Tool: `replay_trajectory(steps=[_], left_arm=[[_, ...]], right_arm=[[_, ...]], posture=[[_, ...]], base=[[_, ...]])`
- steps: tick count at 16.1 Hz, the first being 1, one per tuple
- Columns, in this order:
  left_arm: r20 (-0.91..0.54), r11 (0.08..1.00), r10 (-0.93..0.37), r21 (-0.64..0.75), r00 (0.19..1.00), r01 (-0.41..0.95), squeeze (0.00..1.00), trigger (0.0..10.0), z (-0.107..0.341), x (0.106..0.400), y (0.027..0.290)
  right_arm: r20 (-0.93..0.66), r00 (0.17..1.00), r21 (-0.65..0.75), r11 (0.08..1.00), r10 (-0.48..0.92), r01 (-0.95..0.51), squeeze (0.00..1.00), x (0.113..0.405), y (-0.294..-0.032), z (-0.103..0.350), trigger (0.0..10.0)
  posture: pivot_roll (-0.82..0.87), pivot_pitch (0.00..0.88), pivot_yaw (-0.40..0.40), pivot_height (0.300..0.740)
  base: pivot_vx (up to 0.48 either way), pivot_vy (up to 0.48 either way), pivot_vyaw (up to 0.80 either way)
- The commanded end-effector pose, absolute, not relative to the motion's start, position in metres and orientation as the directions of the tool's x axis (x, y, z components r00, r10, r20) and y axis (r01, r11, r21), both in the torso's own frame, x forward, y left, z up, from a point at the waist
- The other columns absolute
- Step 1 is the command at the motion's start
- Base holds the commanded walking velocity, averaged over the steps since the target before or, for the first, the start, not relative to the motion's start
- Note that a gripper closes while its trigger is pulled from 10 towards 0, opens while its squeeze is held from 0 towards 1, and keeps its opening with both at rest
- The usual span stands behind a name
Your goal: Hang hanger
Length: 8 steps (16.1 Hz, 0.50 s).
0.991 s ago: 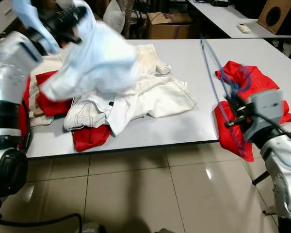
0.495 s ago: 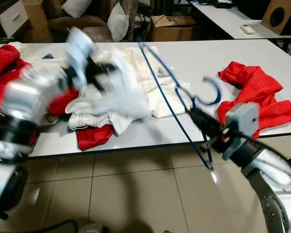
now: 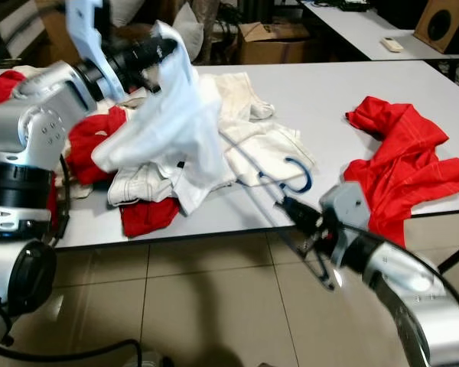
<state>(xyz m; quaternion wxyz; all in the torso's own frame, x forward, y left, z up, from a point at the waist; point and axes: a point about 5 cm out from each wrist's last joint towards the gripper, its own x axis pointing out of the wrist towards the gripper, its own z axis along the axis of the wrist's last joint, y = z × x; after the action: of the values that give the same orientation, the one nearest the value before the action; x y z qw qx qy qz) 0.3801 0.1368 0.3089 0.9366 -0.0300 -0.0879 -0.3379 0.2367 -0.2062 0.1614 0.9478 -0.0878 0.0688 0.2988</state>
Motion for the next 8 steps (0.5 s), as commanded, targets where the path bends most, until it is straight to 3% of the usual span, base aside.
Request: replay_trajectory(steps=[1,3,5,6,8], left_arm=[[0.196,0.83,-0.552,0.03,0.811,0.557,0.0,0.0,0.313,0.386,0.148],[0.137,0.899,-0.438,0.088,0.889,0.429,0.0,0.0,0.301,0.393,0.16],[0.095,0.861,-0.504,0.131,0.858,0.491,0.0,0.0,0.292,0.389,0.151],[0.097,0.844,-0.533,0.121,0.84,0.522,0.0,0.0,0.29,0.387,0.144],[0.121,0.824,-0.567,0.1,0.815,0.558,0.0,0.0,0.292,0.385,0.133]], right_arm=[[-0.128,0.855,-0.16,0.84,0.503,-0.518,0.0,0.242,-0.215,0.172,10.0],[0.074,0.869,-0.111,0.87,0.49,-0.481,0.0,0.246,-0.214,0.201,10.0],[0.169,0.808,-0.049,0.823,0.565,-0.566,0.0,0.243,-0.196,0.214,10.0],[0.179,0.783,-0.024,0.798,0.596,-0.602,0.0,0.243,-0.187,0.215,10.0],[0.122,0.828,0.066,0.828,0.547,-0.557,0.0,0.26,-0.173,0.201,10.0]], posture=[[-0.06,0.0,0.026,0.74],[-0.06,0.0,0.031,0.74],[-0.06,0.0,0.033,0.74],[-0.06,0.0,0.033,0.74],[-0.06,0.0,0.031,0.74]], base=[[0.0,0.0,0.0],[0.0,0.0,0.0],[0.0,0.0,0.0],[0.0,0.0,0.0],[0.0,0.0,0.0]])
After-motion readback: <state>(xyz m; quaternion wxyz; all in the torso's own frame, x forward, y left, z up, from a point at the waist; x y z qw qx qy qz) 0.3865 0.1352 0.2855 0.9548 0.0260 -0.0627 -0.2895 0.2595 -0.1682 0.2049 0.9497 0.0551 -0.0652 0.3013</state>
